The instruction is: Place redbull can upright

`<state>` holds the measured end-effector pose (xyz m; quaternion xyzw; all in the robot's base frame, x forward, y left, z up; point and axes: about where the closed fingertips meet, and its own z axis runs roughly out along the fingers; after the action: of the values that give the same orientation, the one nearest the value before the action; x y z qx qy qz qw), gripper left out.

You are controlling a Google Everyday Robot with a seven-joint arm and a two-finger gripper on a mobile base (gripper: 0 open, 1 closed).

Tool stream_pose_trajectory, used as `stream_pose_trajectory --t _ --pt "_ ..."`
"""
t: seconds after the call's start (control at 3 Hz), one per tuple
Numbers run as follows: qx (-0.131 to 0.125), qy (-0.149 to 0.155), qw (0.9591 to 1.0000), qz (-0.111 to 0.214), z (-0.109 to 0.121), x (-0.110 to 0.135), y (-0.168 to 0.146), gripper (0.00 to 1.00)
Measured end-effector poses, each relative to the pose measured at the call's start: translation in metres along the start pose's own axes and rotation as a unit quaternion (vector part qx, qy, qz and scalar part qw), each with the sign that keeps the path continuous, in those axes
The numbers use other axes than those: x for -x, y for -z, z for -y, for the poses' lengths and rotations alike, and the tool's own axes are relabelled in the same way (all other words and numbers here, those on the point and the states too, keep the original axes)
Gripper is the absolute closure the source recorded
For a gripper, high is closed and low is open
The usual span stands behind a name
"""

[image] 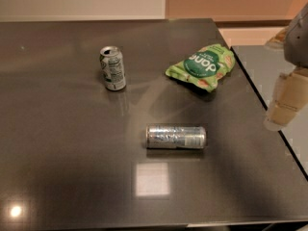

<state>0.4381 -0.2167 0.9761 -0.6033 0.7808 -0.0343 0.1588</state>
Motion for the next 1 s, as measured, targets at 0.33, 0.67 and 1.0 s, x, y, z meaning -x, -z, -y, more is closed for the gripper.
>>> stream_pose_trajectory --t 0.33,0.67,1.0 --pt "-0.002 0.003 1.0 0.0 0.0 0.002 0.001 0.0" --pt "0.006 0.028 0.9996 0.003 -0.006 0.025 -0.005 0.0" --pt "0.02 0.065 0.9976 0.01 -0.017 0.061 -0.016 0.0"
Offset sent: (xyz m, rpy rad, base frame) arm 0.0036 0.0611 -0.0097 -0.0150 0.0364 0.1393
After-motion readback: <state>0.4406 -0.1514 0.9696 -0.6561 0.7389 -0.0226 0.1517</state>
